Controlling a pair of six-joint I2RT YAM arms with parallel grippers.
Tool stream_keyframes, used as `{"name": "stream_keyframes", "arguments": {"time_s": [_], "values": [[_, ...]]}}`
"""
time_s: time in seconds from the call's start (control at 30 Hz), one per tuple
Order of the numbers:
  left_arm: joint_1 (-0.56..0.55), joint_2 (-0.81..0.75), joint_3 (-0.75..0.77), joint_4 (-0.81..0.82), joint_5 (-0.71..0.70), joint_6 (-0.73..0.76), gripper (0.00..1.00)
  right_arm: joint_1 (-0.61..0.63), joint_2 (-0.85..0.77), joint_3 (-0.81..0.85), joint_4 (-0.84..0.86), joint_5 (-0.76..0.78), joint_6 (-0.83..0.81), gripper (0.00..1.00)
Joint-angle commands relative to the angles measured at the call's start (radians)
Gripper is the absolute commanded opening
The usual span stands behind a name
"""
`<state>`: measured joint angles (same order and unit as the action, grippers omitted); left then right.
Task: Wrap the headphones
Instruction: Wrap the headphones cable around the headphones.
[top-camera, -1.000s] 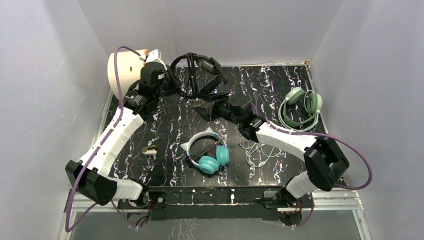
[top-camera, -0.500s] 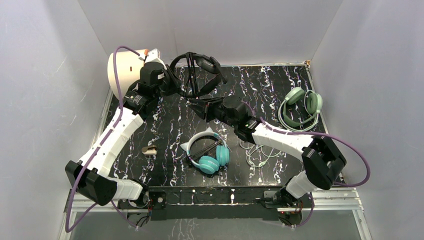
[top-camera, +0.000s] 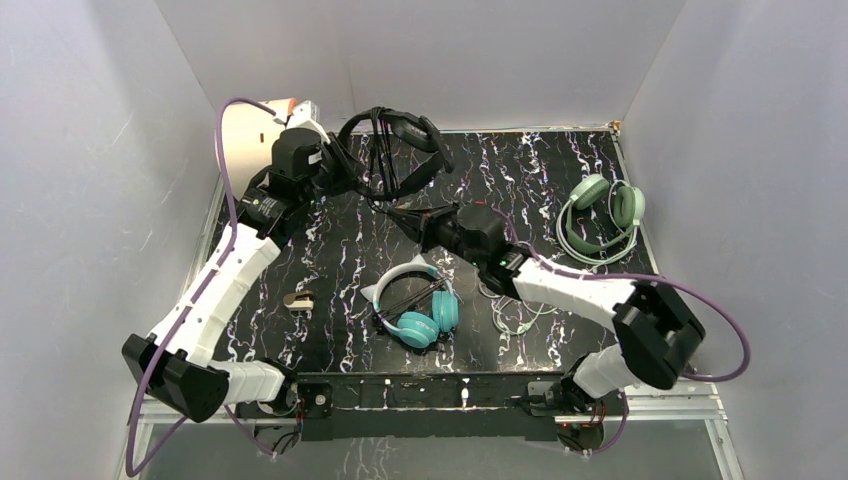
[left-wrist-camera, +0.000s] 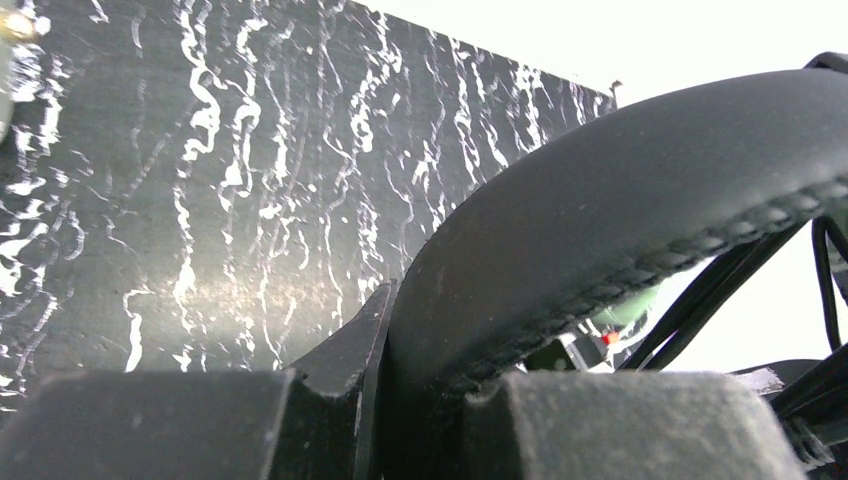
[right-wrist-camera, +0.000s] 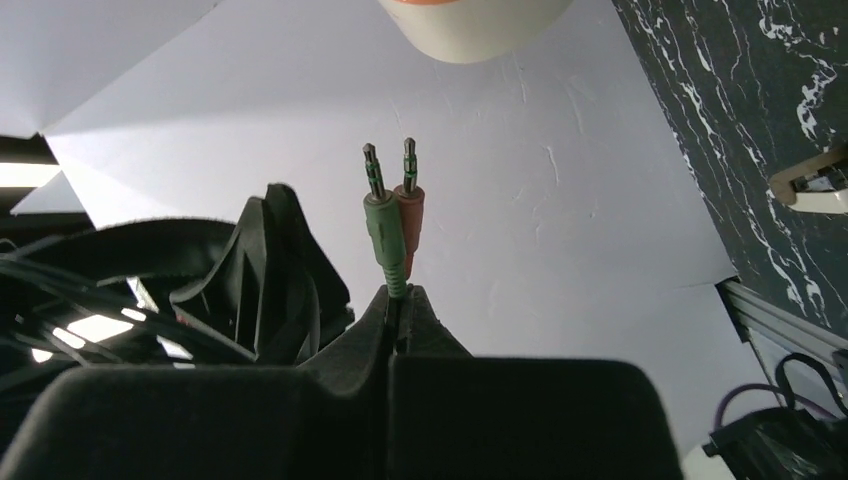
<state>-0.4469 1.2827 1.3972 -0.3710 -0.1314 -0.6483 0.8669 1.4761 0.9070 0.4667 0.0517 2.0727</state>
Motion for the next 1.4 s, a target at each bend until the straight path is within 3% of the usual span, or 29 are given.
{"name": "stream_keyframes", "arguments": {"time_s": [0.0, 0.33, 0.43, 0.57, 0.63, 0.83, 1.0, 1.2, 1.37], "values": [[0.004, -0.069, -0.001, 0.062, 0.145, -0.048, 0.0, -0.054, -0.146, -0.112, 0.086, -0.013, -0.17, 0.0], [0.004, -0.065, 0.013, 0.043, 0.353, 0.009, 0.0, -0.275, -0.34, -0.257, 0.251, -0.336, -0.473, 0.0], [0.004, -0.072, 0.017, 0.002, 0.248, -0.013, 0.0, -0.278, -0.373, -0.275, 0.207, -0.39, -0.456, 0.0], [0.004, -0.081, -0.014, 0.062, 0.112, -0.057, 0.0, -0.269, -0.362, -0.307, 0.287, -0.443, -0.358, 0.0], [0.004, -0.076, -0.022, 0.097, 0.063, -0.086, 0.0, -0.266, -0.363, -0.291, 0.246, -0.454, -0.352, 0.0], [0.004, -0.054, -0.017, 0.171, -0.007, -0.138, 0.0, -0.259, -0.362, -0.338, 0.294, -0.432, -0.302, 0.0], [0.004, -0.077, -0.034, 0.168, -0.041, -0.125, 0.0, -0.267, -0.437, -0.36, 0.171, -0.35, -0.362, 0.0], [0.003, -0.091, -0.047, 0.063, -0.055, -0.07, 0.0, -0.316, -0.442, -0.356, 0.179, -0.394, -0.368, 0.0], [0.004, -0.102, -0.096, 0.112, -0.047, -0.08, 0.0, -0.287, -0.396, -0.316, 0.189, -0.452, -0.344, 0.0]]}}
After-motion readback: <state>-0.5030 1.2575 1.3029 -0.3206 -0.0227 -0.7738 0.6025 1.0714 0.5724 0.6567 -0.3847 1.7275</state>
